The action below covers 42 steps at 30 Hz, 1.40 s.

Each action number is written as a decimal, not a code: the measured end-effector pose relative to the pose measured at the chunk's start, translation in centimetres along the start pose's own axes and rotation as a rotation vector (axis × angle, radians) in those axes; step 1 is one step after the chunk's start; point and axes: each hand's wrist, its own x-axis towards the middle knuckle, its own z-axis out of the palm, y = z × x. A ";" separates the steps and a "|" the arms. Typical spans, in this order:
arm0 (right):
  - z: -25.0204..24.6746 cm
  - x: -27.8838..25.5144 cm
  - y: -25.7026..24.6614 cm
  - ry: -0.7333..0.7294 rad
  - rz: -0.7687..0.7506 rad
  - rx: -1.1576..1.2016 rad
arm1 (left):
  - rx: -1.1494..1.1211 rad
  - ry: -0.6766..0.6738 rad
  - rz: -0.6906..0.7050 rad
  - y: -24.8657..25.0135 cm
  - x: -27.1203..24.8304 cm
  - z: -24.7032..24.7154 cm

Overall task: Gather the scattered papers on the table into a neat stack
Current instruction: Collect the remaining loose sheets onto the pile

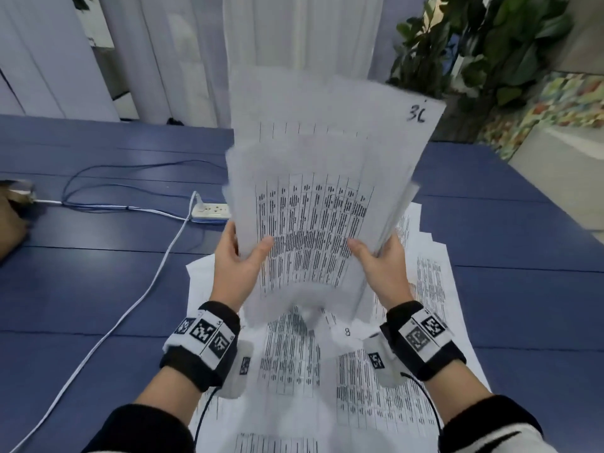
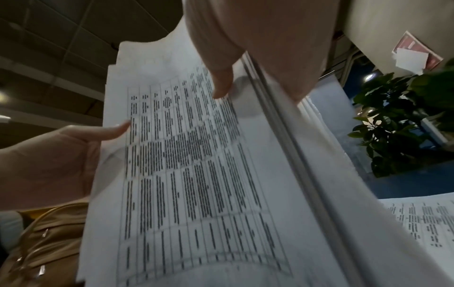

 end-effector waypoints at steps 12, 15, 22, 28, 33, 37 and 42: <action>-0.8 1.1 0.6 -0.004 0.011 -0.019 | -0.135 0.031 0.174 2.8 1.6 0.3; -0.8 1.3 0.8 0.012 0.014 -0.024 | -0.130 0.050 0.311 5.4 3.0 0.8; -0.8 1.9 0.8 -0.005 0.018 0.019 | -0.089 0.042 0.360 6.5 4.6 0.5; -0.9 2.1 1.3 -0.031 0.058 0.017 | -0.157 -0.068 0.297 5.6 3.6 -0.2; -1.1 2.2 2.4 -0.076 0.138 -0.022 | -0.005 -0.090 0.037 1.3 2.1 -0.8; -0.7 1.7 3.3 -0.065 0.204 -0.011 | 0.148 -0.052 -0.231 -3.5 0.0 -0.7; -0.4 1.8 4.0 -0.027 0.230 0.063 | 0.118 -0.042 -0.251 -4.6 -0.3 -0.2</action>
